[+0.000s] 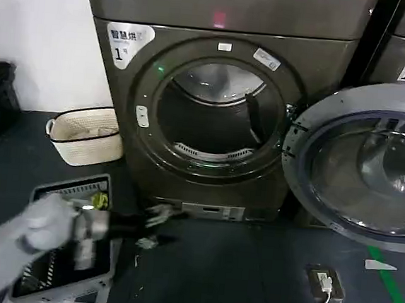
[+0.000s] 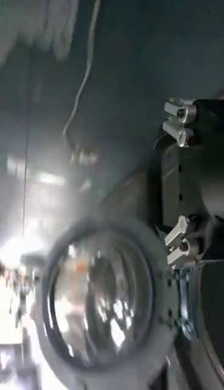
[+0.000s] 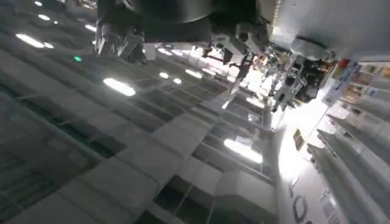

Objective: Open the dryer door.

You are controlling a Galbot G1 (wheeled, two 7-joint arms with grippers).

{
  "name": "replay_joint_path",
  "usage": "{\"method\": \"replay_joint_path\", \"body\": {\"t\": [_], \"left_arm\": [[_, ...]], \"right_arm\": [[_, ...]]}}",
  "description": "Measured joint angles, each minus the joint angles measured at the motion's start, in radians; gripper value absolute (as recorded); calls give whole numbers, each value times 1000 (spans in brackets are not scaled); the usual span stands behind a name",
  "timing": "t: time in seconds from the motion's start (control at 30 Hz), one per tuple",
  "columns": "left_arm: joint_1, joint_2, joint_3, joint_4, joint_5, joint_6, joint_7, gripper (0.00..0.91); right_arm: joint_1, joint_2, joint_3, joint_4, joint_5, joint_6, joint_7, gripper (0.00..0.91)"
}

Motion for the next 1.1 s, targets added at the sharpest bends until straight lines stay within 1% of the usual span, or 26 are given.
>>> {"method": "replay_joint_path", "body": {"t": [0.07,0.17,0.27,0.43,0.53,0.63,0.77,1.1], "left_arm": [[43,50,-55,11,50,-78,33,907],[79,108,-111,16,150,-187,64,907],[113,152,-160,5,303,-188,79,907],[123,185,-201,16,578,-188,82,907],[149,209,-219,26,698,-187,102,907],[178,222,-232,37,743,-187,101,907],[183,243,-233,51,783,-186,99,907],[197,249,-234,46,798,-185,101,907]], "right_arm": [[-1,0,-6,-2,15,-3,0,907],[-3,2,-12,-11,63,-22,-1,907],[-5,9,-6,-17,84,-15,-25,907],[-5,12,0,-17,162,-15,-45,907],[-1,16,-1,-11,185,-4,-46,907],[0,16,-5,-13,189,15,-48,907],[2,19,-7,-15,190,50,-66,907],[6,37,-29,-15,186,53,-66,907]]}}
